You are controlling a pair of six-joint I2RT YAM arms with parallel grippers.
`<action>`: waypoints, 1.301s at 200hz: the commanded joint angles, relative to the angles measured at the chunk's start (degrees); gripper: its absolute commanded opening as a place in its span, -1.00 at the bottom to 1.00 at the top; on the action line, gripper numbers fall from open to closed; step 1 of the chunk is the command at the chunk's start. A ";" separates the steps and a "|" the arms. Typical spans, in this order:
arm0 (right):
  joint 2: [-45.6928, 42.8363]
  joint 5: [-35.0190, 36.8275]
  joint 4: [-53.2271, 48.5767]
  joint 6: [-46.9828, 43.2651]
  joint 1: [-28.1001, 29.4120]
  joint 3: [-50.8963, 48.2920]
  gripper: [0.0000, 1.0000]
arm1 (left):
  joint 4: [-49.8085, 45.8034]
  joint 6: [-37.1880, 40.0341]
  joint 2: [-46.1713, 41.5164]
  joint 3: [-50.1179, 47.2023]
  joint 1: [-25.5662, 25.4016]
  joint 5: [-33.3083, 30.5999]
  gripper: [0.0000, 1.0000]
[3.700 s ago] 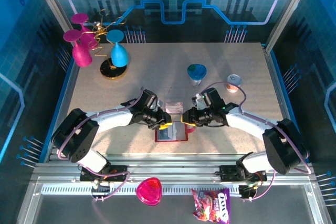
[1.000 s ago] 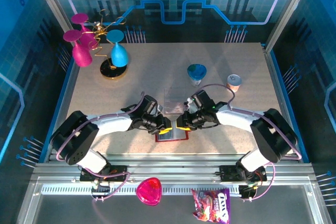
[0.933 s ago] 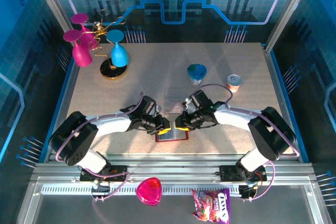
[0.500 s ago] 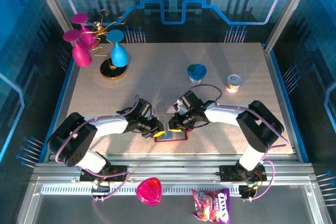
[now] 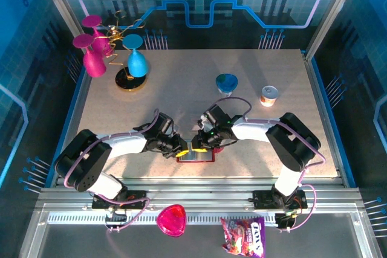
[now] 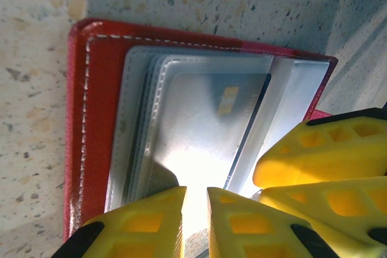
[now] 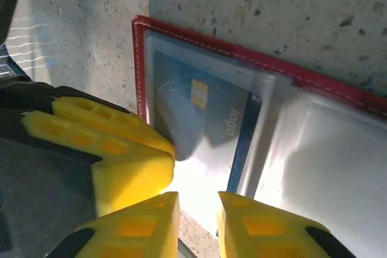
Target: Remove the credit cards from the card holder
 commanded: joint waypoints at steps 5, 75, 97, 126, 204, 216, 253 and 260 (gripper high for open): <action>1.37 -0.19 0.41 0.48 0.80 1.83 -0.55 | -1.93 1.74 -1.20 -0.68 0.45 0.74 -0.68; 2.73 -0.46 0.41 0.18 0.84 2.46 -0.55 | -2.09 1.74 -1.22 -0.64 0.52 0.84 -0.68; 3.02 -0.37 0.24 0.04 0.80 2.39 -0.55 | -2.17 1.66 -1.14 -0.56 0.53 0.87 -0.68; 3.77 -0.12 -0.29 -0.27 0.84 2.28 -0.51 | -2.31 1.63 -1.23 -0.52 0.52 0.92 -0.68; 3.29 3.05 -5.79 -3.13 0.89 3.26 -0.44 | -2.57 1.32 -1.94 -0.69 0.49 0.74 -0.68; 2.99 3.56 -6.57 -3.61 0.89 3.58 -0.44 | -2.56 1.26 -2.04 -0.74 0.57 0.61 -0.68; 2.57 4.50 -8.02 -4.38 0.90 4.08 -0.43 | -2.67 1.24 -2.06 -0.79 0.47 0.66 -0.68; 2.45 4.63 -8.11 -4.43 0.93 4.16 -0.43 | -2.73 1.24 -2.02 -0.74 0.55 0.65 -0.68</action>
